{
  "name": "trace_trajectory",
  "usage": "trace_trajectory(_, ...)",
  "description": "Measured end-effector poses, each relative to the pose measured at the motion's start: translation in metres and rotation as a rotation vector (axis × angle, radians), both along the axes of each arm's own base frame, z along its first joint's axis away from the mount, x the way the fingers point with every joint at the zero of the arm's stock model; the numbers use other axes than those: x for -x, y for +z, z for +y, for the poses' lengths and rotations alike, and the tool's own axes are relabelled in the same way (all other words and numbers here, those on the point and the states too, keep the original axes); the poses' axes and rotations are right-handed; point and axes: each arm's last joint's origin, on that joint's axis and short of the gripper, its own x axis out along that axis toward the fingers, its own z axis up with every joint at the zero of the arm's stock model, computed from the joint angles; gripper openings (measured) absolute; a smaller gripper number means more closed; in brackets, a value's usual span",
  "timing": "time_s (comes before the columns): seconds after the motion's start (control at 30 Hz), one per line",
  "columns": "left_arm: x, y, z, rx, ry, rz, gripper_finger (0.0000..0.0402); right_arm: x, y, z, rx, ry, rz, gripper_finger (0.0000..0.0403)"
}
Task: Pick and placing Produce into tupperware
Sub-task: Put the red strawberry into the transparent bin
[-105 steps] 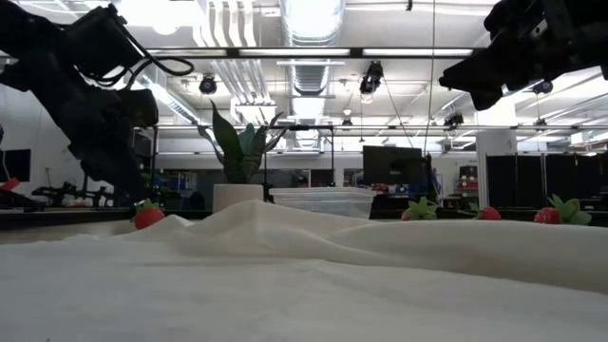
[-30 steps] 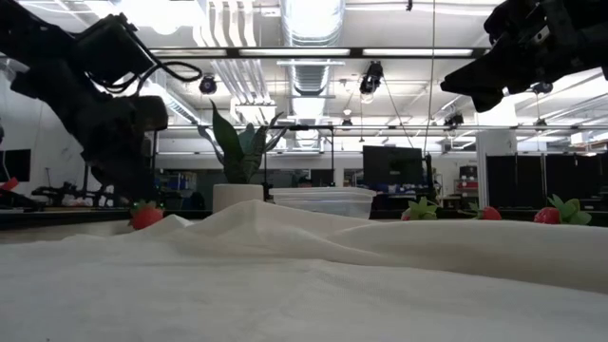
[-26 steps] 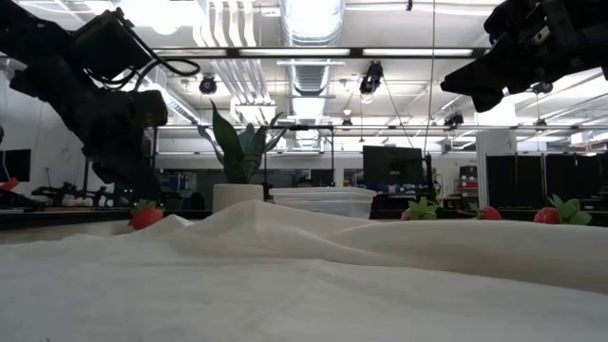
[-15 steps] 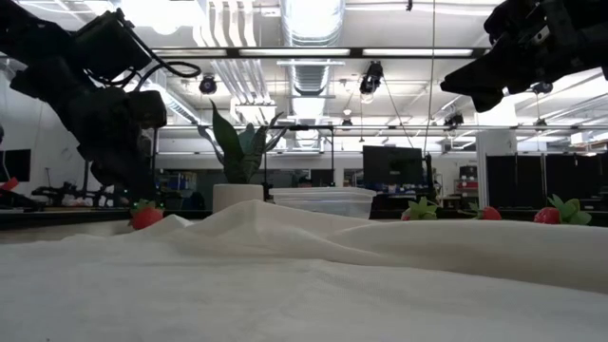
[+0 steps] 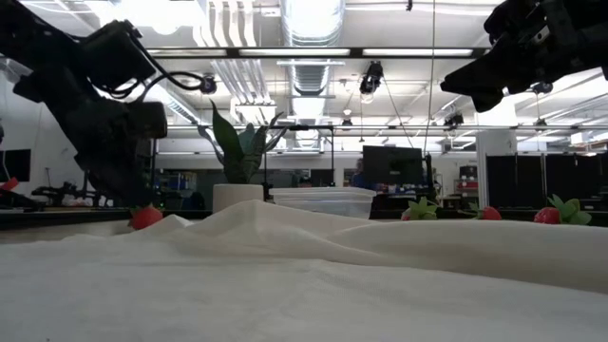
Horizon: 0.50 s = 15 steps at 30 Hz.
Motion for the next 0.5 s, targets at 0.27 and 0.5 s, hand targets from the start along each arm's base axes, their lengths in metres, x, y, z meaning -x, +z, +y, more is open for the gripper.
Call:
trace_trajectory(0.27, -0.0009, -0.0004, 0.0001, -0.001, 0.001, -0.003, 0.015, 0.0, 0.0, 0.0, 0.0, 0.0, 0.0, 0.0068)
trace_trajectory(0.5, -0.0008, 0.0002, 0.0001, -0.003, 0.0, -0.007, 0.015, 0.0, 0.0, 0.0, 0.0, 0.0, 0.0, 0.0074)
